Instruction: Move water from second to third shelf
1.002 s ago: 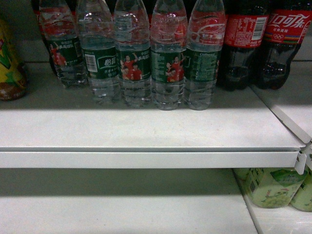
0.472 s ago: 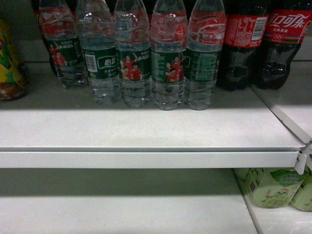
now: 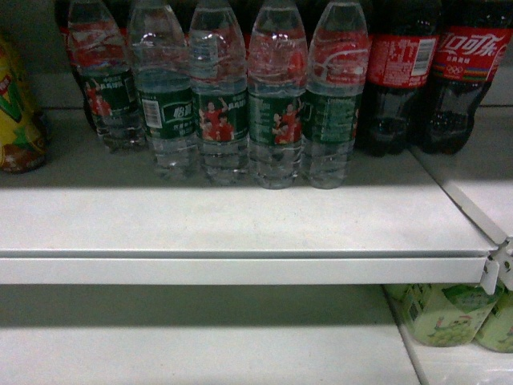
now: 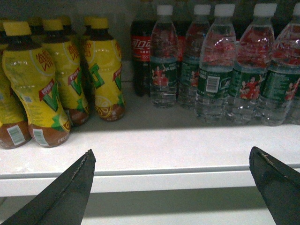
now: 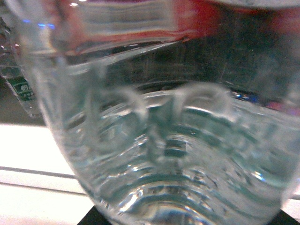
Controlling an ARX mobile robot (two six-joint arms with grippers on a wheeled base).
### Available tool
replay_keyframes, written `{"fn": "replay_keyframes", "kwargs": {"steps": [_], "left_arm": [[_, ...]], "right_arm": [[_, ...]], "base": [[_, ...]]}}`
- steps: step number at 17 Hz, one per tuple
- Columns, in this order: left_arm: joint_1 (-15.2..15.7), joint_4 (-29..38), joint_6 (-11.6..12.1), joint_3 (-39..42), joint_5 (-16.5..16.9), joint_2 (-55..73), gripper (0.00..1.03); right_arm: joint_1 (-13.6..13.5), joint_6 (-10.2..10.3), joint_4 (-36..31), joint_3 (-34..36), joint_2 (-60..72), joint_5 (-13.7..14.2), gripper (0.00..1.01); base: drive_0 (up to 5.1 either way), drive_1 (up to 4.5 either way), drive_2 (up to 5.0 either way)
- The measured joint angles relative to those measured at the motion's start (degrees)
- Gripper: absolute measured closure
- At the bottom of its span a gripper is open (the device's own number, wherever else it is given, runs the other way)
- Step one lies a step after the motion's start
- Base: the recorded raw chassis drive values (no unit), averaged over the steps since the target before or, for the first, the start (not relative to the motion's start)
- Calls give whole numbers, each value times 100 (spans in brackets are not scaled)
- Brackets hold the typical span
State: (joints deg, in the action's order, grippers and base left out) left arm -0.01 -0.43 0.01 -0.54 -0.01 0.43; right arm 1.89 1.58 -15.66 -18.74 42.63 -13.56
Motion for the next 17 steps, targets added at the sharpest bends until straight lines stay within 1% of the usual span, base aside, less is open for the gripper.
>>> {"fn": "replay_keyframes", "kwargs": {"steps": [17], "left_arm": [[0, 22, -4, 0, -4, 0, 5]], "right_arm": [[0, -9, -35, 13, 0, 0, 61]], "base": [[0, 0, 0]]}}
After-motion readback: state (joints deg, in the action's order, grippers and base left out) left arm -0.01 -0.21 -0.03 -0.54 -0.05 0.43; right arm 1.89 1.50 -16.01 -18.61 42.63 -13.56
